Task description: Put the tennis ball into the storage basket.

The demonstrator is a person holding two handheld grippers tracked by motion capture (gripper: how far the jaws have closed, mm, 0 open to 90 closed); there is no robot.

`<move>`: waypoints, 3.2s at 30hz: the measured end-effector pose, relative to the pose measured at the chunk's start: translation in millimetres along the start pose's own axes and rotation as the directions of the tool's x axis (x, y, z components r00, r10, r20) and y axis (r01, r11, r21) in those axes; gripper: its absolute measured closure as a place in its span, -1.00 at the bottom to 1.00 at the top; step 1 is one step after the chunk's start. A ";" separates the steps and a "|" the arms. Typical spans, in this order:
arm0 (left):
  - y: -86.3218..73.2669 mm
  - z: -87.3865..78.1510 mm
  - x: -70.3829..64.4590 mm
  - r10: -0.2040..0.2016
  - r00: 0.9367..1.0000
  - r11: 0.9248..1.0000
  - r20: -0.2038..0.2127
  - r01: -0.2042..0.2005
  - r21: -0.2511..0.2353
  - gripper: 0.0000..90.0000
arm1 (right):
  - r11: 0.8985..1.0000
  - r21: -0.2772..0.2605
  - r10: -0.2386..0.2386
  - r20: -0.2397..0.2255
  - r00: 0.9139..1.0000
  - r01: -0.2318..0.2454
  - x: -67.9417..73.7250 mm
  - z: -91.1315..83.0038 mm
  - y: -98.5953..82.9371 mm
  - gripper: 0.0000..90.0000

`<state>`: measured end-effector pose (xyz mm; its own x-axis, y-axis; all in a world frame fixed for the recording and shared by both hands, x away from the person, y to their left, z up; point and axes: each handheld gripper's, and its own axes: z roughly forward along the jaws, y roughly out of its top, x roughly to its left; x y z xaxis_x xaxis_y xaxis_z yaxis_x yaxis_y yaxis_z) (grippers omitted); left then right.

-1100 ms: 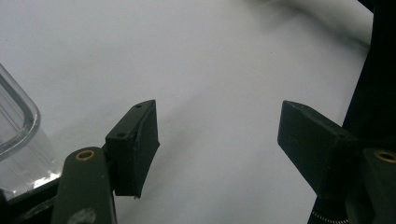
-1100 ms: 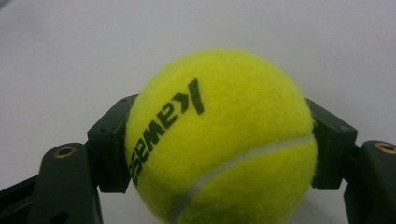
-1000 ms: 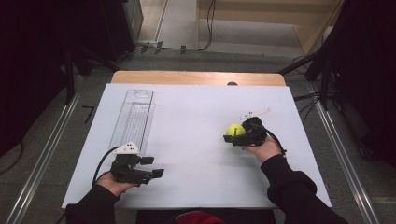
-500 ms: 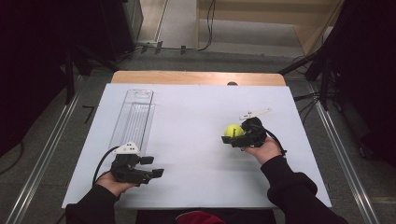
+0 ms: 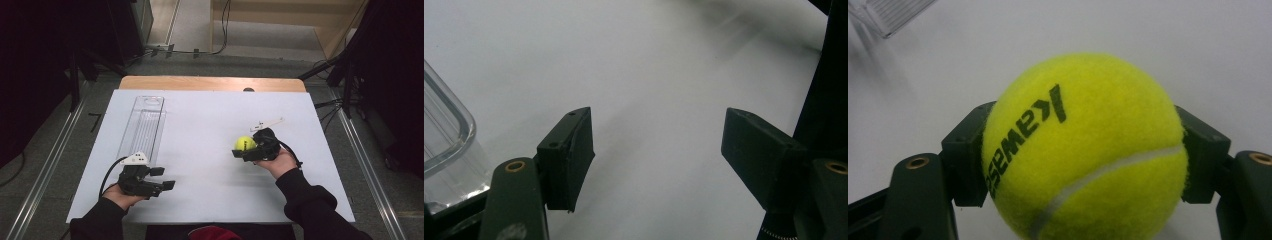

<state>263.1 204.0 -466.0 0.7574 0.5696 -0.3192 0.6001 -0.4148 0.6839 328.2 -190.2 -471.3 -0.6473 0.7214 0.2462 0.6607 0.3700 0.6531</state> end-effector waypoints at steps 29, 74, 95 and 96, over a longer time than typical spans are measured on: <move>0.3 0.1 -1.2 0.007 1.000 1.000 -0.001 -0.007 0.004 -0.34 | 0.999 0.016 -0.033 -0.068 0.997 0.034 26.6 13.1 6.2 -0.48; 0.0 0.3 1.5 0.005 1.000 1.000 -0.005 -0.005 0.000 -0.34 | 0.999 0.018 -0.040 -0.119 0.992 0.043 58.8 38.5 44.7 -0.48; -0.5 0.7 2.2 -0.001 1.000 1.000 0.000 0.001 0.004 -0.37 | 0.998 0.019 -0.048 -0.147 0.988 0.052 64.8 47.8 64.5 -0.47; -0.5 0.9 2.2 0.000 1.000 1.000 -0.002 0.000 0.003 -0.37 | 0.999 0.017 -0.045 -0.149 0.988 0.048 65.1 48.1 65.0 -0.47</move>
<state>264.6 204.7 -467.6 0.7569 0.5708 -0.3183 0.6011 -0.4169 0.6818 347.3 -91.1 -447.2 -0.7257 0.6088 0.3204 0.6353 0.4142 0.6518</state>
